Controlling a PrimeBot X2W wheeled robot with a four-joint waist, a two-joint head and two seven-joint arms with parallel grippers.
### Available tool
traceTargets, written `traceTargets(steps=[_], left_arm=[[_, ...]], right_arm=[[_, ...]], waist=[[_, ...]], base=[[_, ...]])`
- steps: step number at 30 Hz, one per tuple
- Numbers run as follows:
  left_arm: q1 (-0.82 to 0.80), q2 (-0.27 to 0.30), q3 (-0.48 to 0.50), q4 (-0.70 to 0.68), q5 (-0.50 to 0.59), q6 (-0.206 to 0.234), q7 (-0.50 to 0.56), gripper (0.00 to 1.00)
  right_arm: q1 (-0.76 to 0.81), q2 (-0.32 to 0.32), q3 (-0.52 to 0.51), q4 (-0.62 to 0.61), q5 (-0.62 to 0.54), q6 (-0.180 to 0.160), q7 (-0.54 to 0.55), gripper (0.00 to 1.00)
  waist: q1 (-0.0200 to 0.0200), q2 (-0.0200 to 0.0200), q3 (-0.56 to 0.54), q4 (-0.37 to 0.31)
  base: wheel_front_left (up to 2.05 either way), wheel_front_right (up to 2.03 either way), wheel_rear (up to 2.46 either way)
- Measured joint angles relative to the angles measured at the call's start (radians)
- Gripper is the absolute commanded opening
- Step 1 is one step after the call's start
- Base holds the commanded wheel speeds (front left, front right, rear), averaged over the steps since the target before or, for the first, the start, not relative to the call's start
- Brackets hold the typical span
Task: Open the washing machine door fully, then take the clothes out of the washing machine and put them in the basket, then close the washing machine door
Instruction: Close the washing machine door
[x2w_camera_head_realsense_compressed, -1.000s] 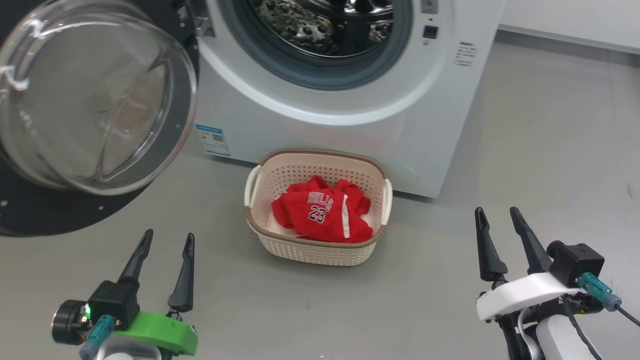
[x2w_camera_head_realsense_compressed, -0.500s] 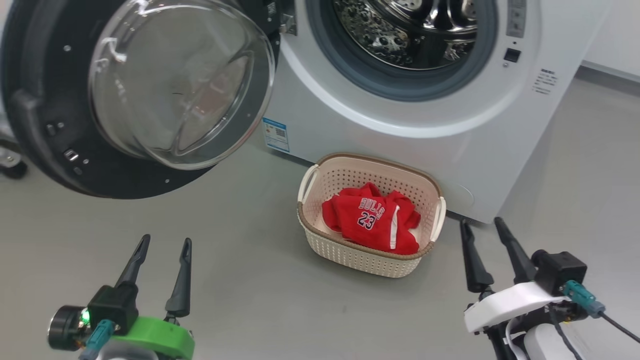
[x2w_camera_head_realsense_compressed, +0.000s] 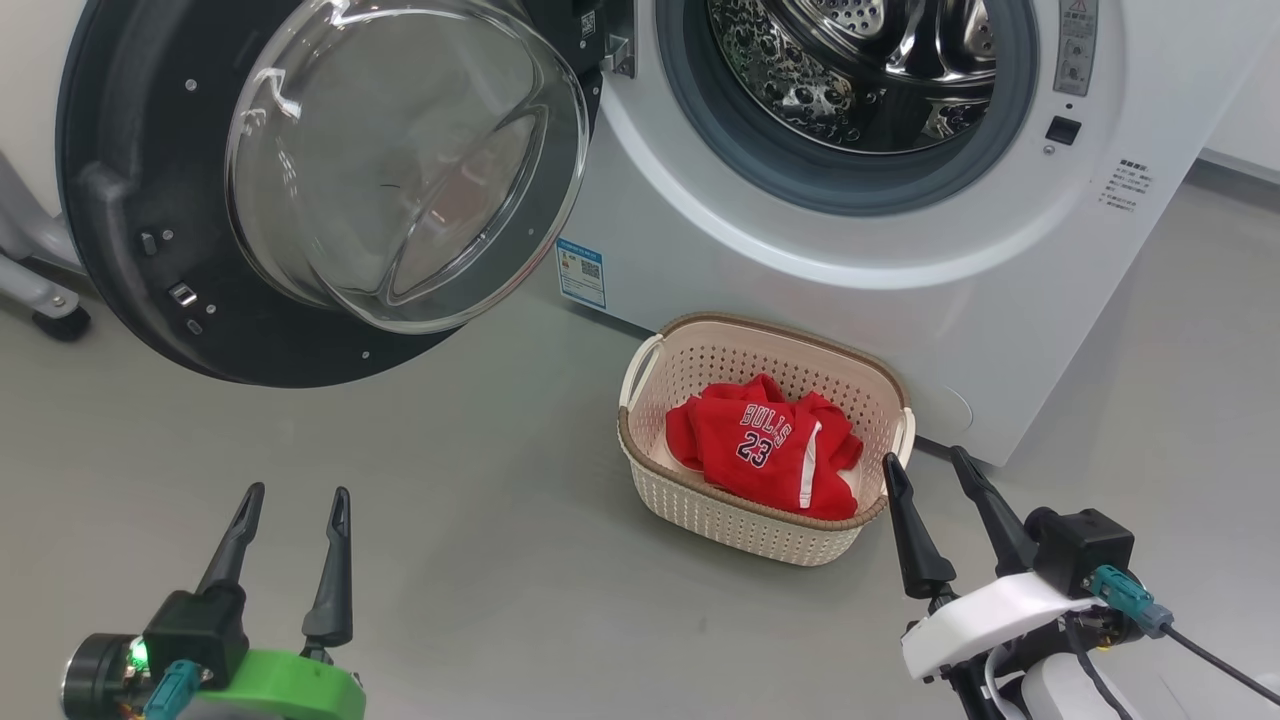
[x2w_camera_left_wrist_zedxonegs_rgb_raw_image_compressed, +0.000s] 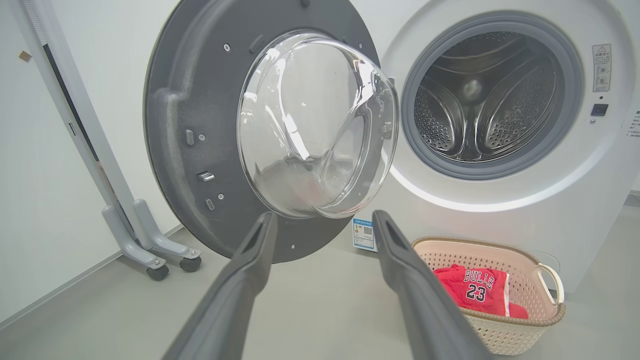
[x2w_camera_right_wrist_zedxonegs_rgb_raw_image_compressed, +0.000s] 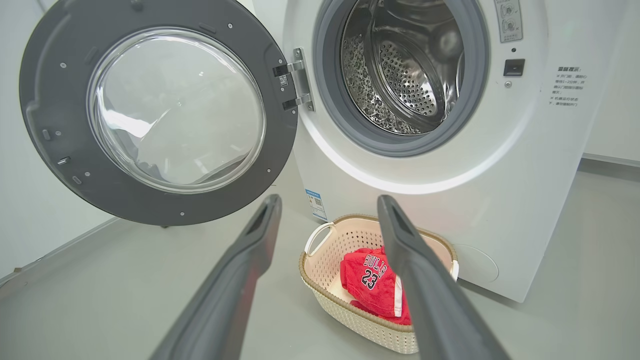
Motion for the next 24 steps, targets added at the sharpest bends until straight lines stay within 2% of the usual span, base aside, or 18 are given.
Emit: traceTargets(steps=[24], left_arm=[[0.021,-0.002,0.017,-0.046,-0.009,0.013,0.0,1.0]], right_arm=[[-0.036,-0.006,0.011,0.02,0.01,0.0,0.0,1.0]], waist=[[0.0,0.0,0.028,0.013]], base=[[0.0,0.0,0.0]])
